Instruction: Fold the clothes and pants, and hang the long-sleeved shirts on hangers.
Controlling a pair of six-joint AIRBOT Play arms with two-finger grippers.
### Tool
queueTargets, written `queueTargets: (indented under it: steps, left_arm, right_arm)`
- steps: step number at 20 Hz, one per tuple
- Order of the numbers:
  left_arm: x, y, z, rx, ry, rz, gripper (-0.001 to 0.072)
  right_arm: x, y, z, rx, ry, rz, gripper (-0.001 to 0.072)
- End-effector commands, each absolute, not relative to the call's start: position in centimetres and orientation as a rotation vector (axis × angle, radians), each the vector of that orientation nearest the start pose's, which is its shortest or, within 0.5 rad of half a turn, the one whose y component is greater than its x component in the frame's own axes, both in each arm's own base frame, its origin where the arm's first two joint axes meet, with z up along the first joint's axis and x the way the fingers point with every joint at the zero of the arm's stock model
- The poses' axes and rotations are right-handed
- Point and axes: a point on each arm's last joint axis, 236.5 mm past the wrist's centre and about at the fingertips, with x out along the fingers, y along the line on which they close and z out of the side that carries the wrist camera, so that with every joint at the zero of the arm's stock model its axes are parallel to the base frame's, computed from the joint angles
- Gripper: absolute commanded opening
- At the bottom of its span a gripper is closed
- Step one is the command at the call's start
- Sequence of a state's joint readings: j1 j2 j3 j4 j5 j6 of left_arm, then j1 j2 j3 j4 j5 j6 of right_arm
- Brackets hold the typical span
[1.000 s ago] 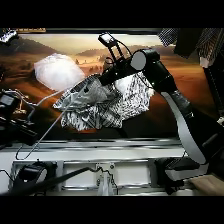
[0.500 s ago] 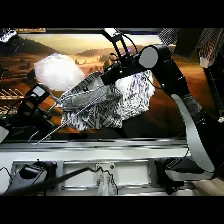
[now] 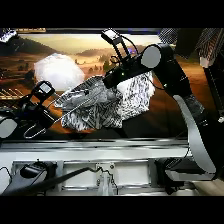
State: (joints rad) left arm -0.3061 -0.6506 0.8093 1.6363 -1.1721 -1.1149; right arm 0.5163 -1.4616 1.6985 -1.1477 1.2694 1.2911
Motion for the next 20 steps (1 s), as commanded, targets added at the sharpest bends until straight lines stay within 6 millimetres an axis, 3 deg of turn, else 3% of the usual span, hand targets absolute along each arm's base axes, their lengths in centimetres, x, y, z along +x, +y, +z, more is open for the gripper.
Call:
queueTargets:
  steps: [1, 3, 5, 8, 10, 12, 14, 16, 20]
  left_arm:
    - [27.5, -8.1, 8.5, 0.608, 0.871, -0.484, 0.0018]
    - [27.7, -11.3, 9.3, 0.532, 0.797, -0.579, 0.0017]
    - [27.5, -13.3, 9.1, 0.495, 0.791, -0.646, 0.0018]
    - [27.7, -14.2, 6.8, 0.476, 0.863, -0.684, 0.0017]
    - [28.4, -14.2, 4.4, 0.485, 0.935, -0.694, 0.0017]
    - [28.9, -15.5, 2.7, 0.499, 0.970, -0.764, 0.0017]
    - [30.3, -18.8, 3.8, 0.406, 0.889, -0.845, 0.0017]
    - [32.1, -21.6, 6.3, 0.315, 0.771, -0.892, 0.0017]
    - [32.6, -25.1, 11.9, 0.153, 0.534, -1.062, 0.0017]
  right_arm:
    - [36.1, 31.7, 14.5, -0.178, 0.980, 0.926, 0.0026]
    - [35.8, 32.0, 14.5, -0.180, 0.981, 0.938, 0.0026]
    - [35.3, 32.3, 14.5, -0.185, 0.989, 0.949, 0.0026]
    - [34.3, 32.8, 14.9, -0.189, 0.993, 0.974, 0.0026]
    - [32.9, 33.2, 16.4, -0.196, 0.966, 1.002, 0.0026]
    - [31.1, 33.3, 18.2, -0.213, 0.939, 1.032, 0.0026]
    - [29.5, 33.0, 19.4, -0.231, 0.931, 1.056, 0.0026]
    - [28.2, 32.4, 20.4, -0.233, 0.933, 1.065, 0.0026]
    - [26.7, 31.1, 22.4, -0.245, 0.903, 1.064, 0.0026]
